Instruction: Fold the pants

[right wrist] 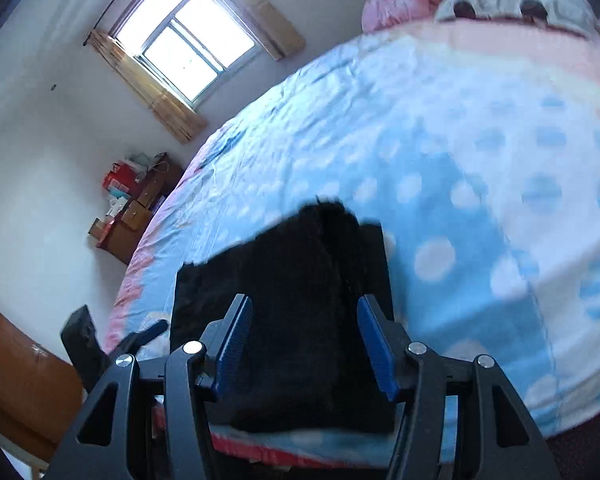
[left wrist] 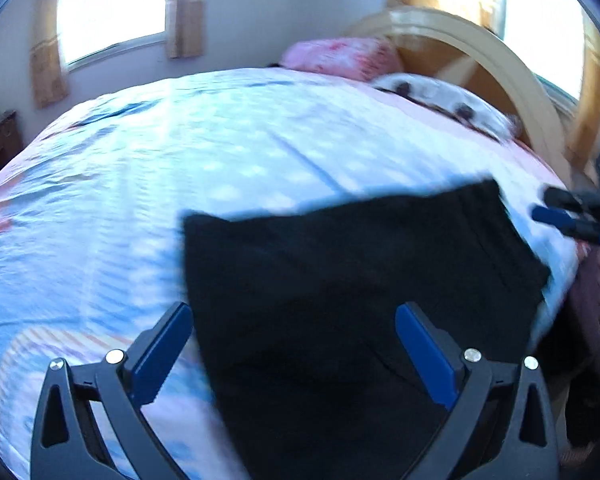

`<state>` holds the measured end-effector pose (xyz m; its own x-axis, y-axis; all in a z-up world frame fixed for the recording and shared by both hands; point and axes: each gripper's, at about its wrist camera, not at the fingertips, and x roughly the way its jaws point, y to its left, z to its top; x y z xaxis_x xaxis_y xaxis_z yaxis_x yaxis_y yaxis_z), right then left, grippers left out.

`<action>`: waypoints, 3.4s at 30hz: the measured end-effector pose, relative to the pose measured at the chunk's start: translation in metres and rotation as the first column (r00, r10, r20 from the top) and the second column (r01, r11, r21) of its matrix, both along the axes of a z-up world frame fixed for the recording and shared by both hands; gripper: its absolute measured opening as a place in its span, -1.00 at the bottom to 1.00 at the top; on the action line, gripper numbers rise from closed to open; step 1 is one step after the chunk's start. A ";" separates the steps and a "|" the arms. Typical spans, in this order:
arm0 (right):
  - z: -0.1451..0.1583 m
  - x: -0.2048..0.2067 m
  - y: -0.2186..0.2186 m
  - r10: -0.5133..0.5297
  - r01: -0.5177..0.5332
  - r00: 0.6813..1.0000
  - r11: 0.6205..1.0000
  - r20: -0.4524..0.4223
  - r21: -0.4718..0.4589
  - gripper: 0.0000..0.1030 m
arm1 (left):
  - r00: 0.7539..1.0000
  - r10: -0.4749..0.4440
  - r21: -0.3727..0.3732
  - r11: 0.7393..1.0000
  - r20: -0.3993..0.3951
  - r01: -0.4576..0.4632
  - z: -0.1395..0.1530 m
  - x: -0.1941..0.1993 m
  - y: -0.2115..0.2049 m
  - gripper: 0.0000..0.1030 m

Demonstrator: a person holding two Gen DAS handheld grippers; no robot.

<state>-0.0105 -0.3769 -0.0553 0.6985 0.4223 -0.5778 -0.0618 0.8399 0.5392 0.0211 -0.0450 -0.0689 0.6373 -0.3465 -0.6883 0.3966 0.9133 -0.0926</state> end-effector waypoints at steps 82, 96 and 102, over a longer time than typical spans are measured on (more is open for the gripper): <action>-0.056 0.024 0.015 0.092 -0.111 0.992 0.968 -0.091 -0.227 0.15 | 0.993 -0.051 -0.004 0.999 -0.110 0.051 -0.047 0.020 0.002 1.00; -0.054 0.016 0.019 0.118 -0.130 0.990 0.973 -0.071 -0.190 -0.47 | 0.993 -0.035 -0.065 0.998 -0.112 0.027 -0.040 0.013 0.011 0.57; -0.062 0.021 0.011 0.118 -0.130 0.989 0.983 -0.093 -0.131 -0.47 | 0.993 -0.023 -0.141 0.990 -0.112 0.007 -0.044 0.019 0.024 0.59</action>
